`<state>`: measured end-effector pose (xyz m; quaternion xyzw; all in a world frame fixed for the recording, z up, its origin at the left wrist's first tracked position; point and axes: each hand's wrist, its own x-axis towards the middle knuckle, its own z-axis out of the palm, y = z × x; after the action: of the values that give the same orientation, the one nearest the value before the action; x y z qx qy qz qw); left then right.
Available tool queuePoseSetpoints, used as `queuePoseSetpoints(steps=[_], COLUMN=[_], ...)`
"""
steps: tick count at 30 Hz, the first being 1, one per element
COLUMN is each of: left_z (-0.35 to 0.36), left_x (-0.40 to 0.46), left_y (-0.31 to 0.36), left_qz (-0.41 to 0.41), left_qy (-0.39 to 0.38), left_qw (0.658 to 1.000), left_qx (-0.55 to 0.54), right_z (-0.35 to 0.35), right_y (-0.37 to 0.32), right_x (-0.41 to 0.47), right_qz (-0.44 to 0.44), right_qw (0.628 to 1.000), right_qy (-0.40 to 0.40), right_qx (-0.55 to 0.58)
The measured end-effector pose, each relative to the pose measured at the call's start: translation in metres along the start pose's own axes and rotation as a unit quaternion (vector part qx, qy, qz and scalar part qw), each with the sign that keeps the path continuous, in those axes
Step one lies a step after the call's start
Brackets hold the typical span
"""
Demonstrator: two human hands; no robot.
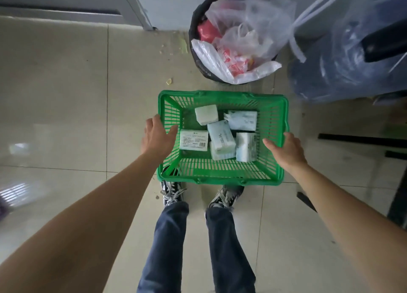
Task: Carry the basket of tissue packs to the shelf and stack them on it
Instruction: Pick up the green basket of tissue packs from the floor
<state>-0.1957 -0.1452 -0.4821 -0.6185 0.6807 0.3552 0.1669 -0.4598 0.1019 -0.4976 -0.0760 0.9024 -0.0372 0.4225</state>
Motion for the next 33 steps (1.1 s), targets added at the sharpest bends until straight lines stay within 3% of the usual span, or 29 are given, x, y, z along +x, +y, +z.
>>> queuePoseSetpoints(steps=[3, 7, 11, 16, 26, 33], left_z=[0.026, 0.055, 0.070, 0.059, -0.028, -0.142], left_x=[0.030, 0.058, 0.072, 0.078, 0.025, -0.043], left_y=[-0.025, -0.053, -0.071, -0.077, -0.074, -0.041], left_qz=[-0.028, -0.089, -0.090, -0.065, -0.051, -0.005], left_qy=[0.031, 0.007, 0.047, 0.063, 0.152, 0.214], left_qw=[0.999, 0.995, 0.992, 0.994, 0.985, 0.976], left_qx=[0.000, -0.052, -0.079, -0.063, -0.057, -0.039], right_z=[0.027, 0.056, 0.069, 0.065, 0.041, -0.045], right_y=[0.004, 0.020, 0.041, 0.051, 0.030, -0.009], right_x=[0.030, 0.059, 0.074, 0.069, -0.024, -0.112], right_qz=[0.032, 0.083, 0.122, 0.060, -0.022, -0.076], right_qw=[0.997, 0.979, 0.964, 0.977, 0.967, 0.961], right_qy=[0.060, 0.146, 0.144, 0.149, 0.148, 0.164], right_qx=[0.035, 0.116, 0.187, 0.142, 0.207, 0.210])
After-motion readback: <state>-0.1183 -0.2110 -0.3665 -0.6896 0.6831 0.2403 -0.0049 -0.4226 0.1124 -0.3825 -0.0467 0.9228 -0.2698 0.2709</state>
